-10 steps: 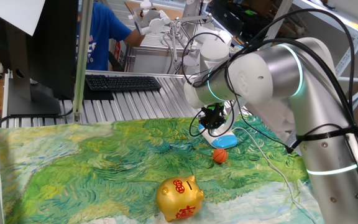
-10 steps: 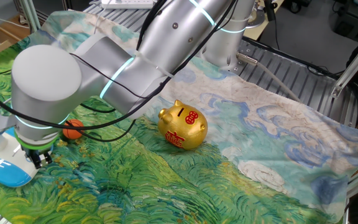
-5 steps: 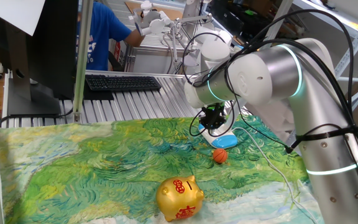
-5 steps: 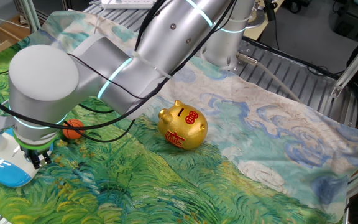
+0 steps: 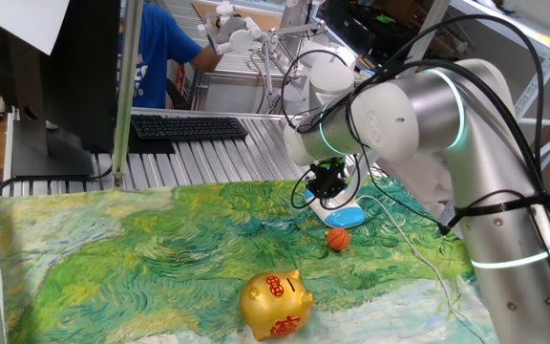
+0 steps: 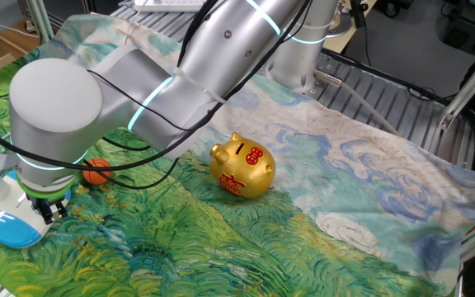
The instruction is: Turn on the desk lamp by pressing the button
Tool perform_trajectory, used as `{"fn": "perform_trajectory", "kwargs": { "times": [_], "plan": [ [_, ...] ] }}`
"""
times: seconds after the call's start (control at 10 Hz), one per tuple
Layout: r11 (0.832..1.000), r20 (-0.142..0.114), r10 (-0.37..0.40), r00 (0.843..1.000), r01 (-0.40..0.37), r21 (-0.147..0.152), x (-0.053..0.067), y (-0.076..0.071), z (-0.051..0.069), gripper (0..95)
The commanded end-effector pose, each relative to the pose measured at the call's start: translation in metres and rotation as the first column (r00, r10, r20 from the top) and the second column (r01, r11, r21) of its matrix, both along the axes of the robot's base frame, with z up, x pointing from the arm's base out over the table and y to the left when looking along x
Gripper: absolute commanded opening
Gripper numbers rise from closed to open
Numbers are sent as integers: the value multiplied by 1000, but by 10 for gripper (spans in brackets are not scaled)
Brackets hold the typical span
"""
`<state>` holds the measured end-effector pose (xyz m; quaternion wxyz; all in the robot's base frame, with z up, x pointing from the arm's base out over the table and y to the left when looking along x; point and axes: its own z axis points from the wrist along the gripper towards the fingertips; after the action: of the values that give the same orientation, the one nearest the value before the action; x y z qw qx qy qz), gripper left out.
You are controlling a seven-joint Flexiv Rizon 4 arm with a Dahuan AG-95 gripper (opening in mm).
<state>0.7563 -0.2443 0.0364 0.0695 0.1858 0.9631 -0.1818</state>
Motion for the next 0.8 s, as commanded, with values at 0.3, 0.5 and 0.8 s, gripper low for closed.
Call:
{"fn": "perform_trajectory", "kwargs": {
  "times": [0.3, 0.5, 0.8],
  "plan": [
    [1000, 0, 0, 1000, 0, 3, 1, 0, -1, 0],
    [1000, -1, 0, 1000, 0, 5, 1, 0, -2, 0],
    [1000, 0, -5, 1000, 5, 5, 1, 0, -3, 0]
  ]
}}
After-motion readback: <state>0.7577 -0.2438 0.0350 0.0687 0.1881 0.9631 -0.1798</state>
